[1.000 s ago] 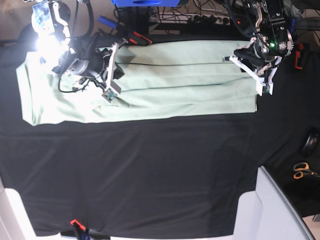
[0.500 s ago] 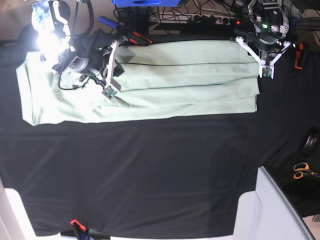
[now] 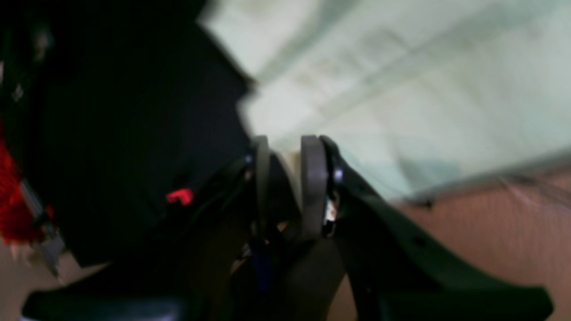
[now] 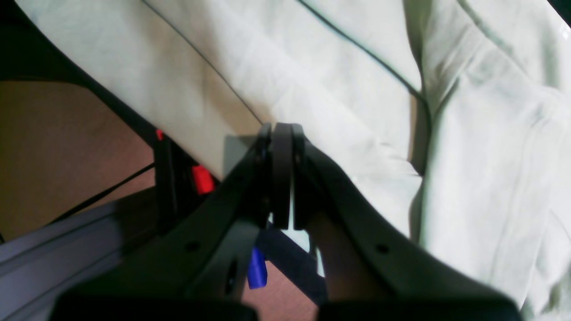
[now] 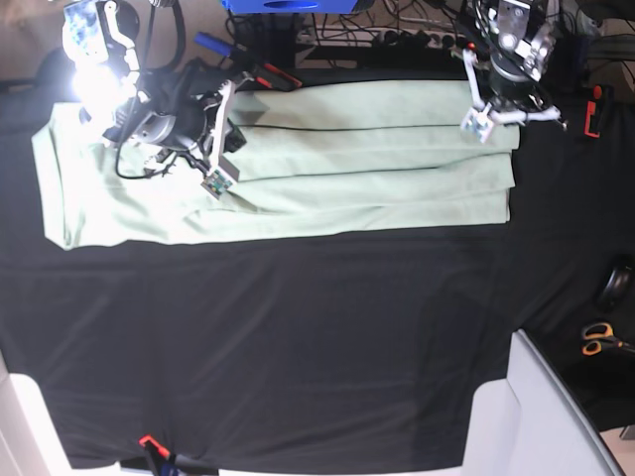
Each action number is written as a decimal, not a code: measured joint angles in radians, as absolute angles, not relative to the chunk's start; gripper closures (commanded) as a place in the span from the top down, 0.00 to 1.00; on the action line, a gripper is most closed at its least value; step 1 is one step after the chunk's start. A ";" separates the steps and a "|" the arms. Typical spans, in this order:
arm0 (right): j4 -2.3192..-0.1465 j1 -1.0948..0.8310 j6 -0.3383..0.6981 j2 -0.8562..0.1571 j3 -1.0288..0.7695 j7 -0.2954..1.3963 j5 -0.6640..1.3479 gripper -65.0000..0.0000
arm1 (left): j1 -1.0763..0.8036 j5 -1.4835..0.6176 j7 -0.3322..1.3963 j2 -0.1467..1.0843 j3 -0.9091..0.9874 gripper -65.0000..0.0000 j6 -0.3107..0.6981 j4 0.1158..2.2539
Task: Fold the T-shirt properly
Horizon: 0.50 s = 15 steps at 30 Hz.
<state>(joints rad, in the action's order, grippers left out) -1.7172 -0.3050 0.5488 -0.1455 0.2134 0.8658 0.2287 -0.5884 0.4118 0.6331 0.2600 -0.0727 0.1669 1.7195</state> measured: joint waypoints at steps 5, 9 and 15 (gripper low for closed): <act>-1.717 -0.305 0.549 -0.146 0.213 0.866 0.228 0.00 | -0.586 0.418 0.626 0.274 -0.082 0.18 0.161 1.673; -1.717 -0.305 0.549 -0.146 0.213 0.866 0.228 0.00 | -0.584 0.418 0.630 0.296 -0.085 0.18 0.163 1.618; -1.717 -0.305 0.549 -0.146 0.213 0.866 0.228 0.00 | -0.554 0.418 0.630 0.294 -0.078 0.18 0.160 1.583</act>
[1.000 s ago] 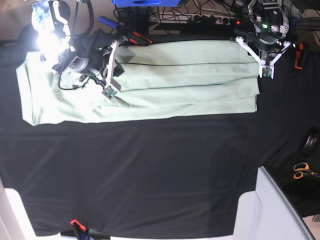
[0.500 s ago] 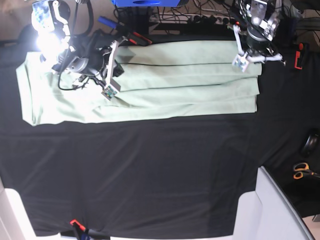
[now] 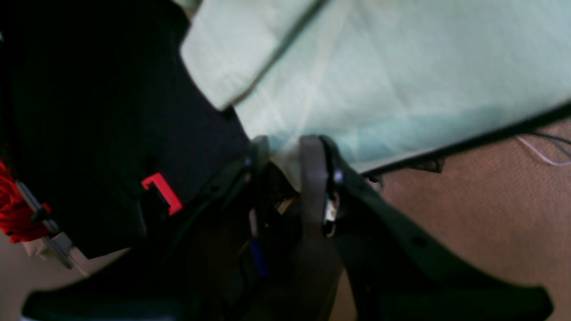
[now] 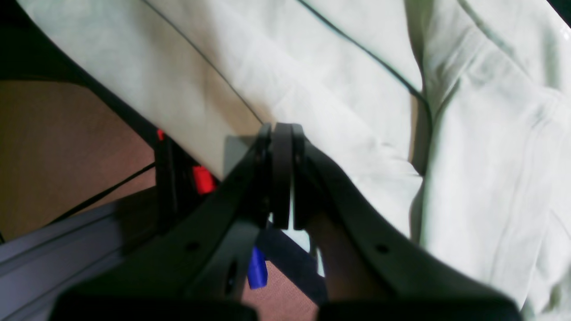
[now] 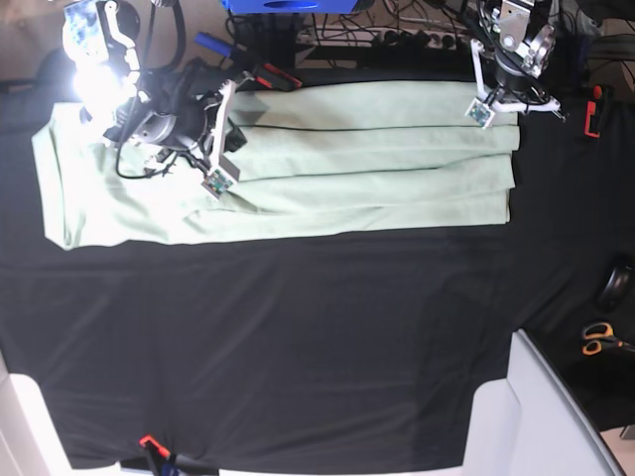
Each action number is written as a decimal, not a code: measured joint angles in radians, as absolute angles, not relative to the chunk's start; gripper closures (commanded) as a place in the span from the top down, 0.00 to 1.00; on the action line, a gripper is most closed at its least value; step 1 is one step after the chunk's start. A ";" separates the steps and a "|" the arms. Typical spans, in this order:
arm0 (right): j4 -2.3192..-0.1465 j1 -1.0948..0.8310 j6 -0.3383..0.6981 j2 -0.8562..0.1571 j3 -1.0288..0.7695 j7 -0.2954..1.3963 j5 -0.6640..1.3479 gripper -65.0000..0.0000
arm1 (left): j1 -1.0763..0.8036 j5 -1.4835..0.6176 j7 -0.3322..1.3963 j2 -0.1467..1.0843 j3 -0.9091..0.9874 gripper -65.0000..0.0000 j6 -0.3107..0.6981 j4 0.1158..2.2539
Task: Fold the T-shirt properly
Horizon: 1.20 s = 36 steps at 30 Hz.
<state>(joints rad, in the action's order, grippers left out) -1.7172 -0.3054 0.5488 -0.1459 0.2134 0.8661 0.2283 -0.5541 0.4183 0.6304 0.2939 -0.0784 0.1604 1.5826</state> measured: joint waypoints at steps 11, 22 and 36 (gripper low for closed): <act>-1.717 -0.305 0.549 -0.146 0.213 0.866 0.228 0.00 | -0.551 0.419 0.635 0.293 -0.078 0.18 0.162 1.633; -1.717 -0.305 0.549 -0.145 0.213 0.866 0.228 0.00 | -0.524 0.403 0.779 0.257 -0.015 0.18 0.349 1.803; -1.717 -0.305 0.549 -0.145 0.213 0.870 0.228 0.00 | -0.258 0.409 0.878 0.210 0.072 0.73 0.432 1.650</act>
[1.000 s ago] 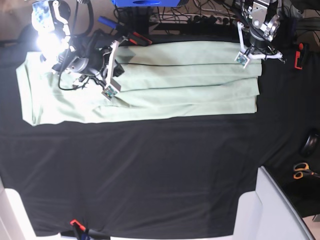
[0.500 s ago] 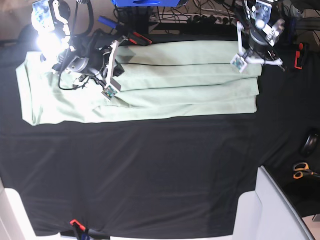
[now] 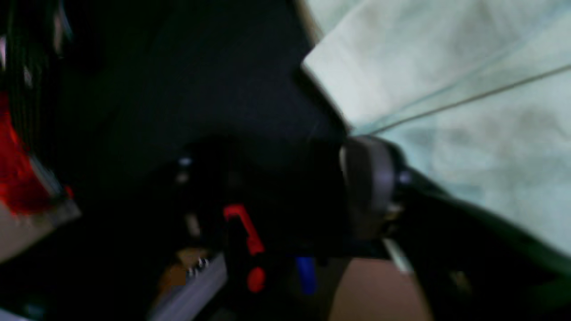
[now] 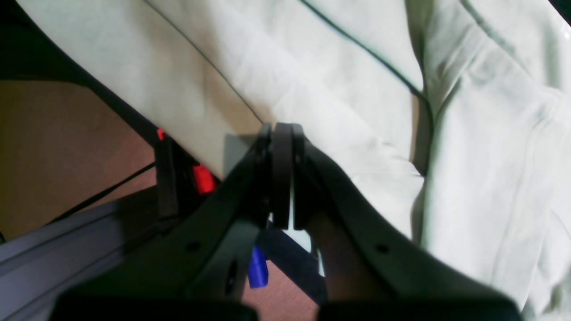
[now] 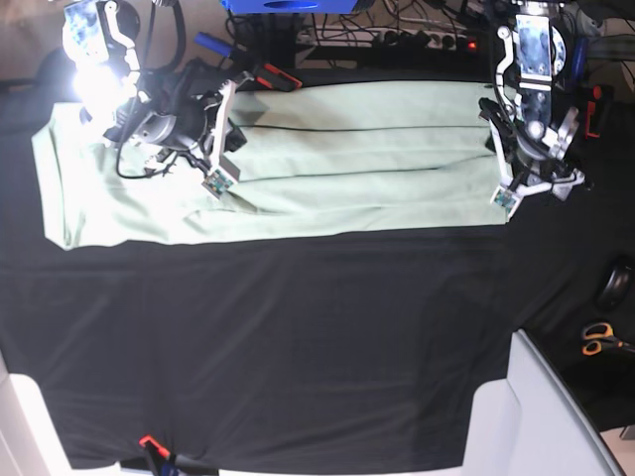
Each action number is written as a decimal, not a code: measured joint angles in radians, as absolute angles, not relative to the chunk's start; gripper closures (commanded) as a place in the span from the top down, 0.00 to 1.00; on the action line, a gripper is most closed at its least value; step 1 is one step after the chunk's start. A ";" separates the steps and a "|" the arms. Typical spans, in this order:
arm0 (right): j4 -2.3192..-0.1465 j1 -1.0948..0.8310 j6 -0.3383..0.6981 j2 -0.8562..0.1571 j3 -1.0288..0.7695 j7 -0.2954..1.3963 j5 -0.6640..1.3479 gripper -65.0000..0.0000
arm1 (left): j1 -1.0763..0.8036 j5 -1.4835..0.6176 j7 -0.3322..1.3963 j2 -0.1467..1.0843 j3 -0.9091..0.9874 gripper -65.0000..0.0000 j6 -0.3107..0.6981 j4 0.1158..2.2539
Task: Fold the T-shirt properly
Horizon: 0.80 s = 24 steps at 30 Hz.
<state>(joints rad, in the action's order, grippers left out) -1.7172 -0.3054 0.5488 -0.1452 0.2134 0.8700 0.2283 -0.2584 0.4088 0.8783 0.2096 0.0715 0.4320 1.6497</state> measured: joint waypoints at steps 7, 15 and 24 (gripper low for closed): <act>-1.718 -0.305 0.549 -0.145 0.213 0.870 0.229 0.00 | -0.167 0.414 0.878 0.208 0.072 0.62 0.444 1.616; -1.717 -0.305 0.549 -0.144 0.213 0.870 0.229 0.00 | -0.108 0.411 0.880 0.202 -0.002 0.24 0.446 1.460; -1.717 -0.305 0.549 -0.145 0.213 0.870 0.228 0.00 | -0.107 0.412 0.879 0.209 -0.002 0.47 0.445 1.455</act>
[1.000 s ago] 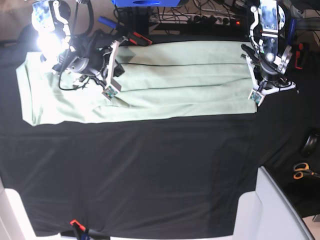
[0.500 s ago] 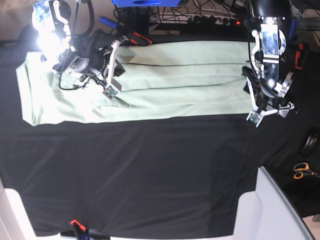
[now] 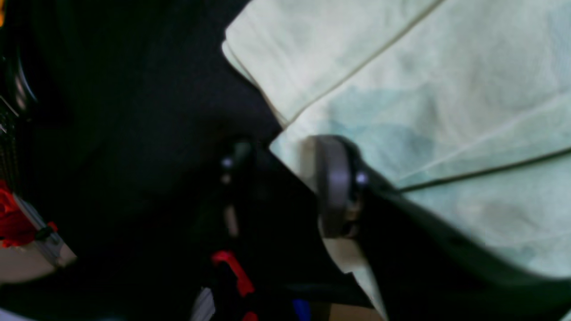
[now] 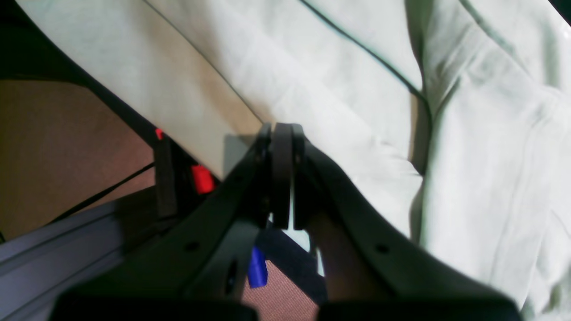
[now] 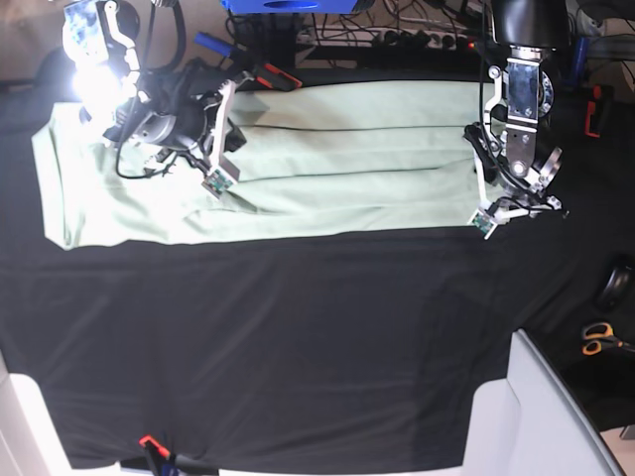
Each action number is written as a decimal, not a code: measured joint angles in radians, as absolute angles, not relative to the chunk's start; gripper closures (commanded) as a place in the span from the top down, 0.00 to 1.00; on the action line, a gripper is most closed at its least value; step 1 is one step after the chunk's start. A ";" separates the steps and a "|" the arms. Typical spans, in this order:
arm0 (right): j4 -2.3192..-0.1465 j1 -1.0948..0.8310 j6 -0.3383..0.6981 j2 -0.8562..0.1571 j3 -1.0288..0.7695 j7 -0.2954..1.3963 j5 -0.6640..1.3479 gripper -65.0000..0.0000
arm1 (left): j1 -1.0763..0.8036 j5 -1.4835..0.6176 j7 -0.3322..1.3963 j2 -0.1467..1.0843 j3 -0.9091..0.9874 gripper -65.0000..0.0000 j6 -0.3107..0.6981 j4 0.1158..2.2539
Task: Fold the T-shirt properly
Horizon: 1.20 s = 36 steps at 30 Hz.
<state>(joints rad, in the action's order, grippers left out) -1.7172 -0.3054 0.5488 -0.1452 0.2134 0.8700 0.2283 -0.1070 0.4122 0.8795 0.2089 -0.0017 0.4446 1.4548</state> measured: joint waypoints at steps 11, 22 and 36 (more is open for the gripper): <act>-1.717 -0.305 0.549 -0.145 0.213 0.866 0.229 0.00 | -0.057 0.423 0.883 0.214 -0.032 0.49 0.442 1.353; -1.717 -0.305 0.549 -0.145 0.213 0.867 0.229 0.00 | -0.059 0.426 0.882 0.206 -0.054 0.18 0.431 1.344; -1.717 -0.305 0.549 -0.145 0.213 0.866 0.229 0.00 | -0.061 0.421 0.878 0.205 -0.053 0.09 0.432 1.342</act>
